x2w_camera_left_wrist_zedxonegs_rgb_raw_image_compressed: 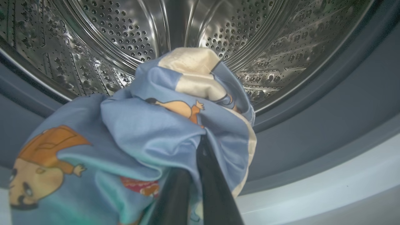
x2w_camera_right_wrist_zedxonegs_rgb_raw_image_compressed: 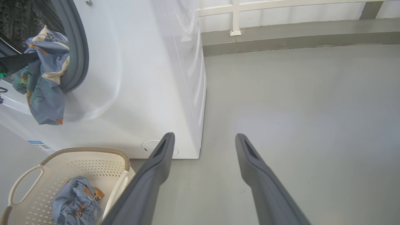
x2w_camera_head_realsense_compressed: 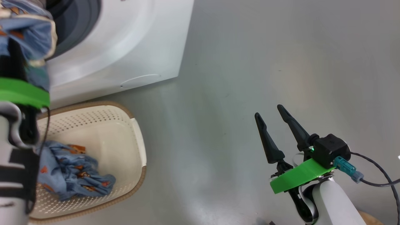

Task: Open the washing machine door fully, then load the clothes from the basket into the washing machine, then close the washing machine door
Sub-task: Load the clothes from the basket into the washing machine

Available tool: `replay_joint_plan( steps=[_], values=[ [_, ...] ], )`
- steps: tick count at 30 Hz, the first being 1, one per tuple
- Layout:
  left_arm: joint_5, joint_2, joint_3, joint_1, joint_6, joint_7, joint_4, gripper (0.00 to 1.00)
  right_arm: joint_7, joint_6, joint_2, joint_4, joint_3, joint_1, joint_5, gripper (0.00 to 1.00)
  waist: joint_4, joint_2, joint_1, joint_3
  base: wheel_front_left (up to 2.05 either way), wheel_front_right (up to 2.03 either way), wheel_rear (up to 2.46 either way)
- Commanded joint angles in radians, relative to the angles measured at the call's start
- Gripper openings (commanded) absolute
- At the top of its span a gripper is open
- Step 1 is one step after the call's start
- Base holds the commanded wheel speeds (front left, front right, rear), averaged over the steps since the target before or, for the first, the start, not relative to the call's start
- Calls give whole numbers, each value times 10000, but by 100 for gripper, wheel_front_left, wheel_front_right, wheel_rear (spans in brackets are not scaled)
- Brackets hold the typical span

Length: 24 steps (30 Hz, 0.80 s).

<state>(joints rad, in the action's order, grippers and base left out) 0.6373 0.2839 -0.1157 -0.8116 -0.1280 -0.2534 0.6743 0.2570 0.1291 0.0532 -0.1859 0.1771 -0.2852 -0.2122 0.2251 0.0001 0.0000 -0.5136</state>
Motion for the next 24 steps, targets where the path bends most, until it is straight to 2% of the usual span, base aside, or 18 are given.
replay_joint_plan(
  steps=[1, 10, 24],
  values=[
    [-97, 485, 217, -346, 0, 17, -196, 0, 48, 16, -30, 193, 192, 264, -110, 100, 100, -1, 0, -14, 0, 0, 0],
    [-473, 1000, 30, -1844, 229, 298, 846, 0, 48, 16, -30, 271, 396, 480, -519, 100, 851, -1, 0, -238, 0, 0, 0],
    [-987, 1860, -359, -4249, 288, 834, 2782, 0, 48, 16, -30, 460, 772, 908, -956, 100, 1807, -1, 0, -658, 0, 0, 0]
  ],
)
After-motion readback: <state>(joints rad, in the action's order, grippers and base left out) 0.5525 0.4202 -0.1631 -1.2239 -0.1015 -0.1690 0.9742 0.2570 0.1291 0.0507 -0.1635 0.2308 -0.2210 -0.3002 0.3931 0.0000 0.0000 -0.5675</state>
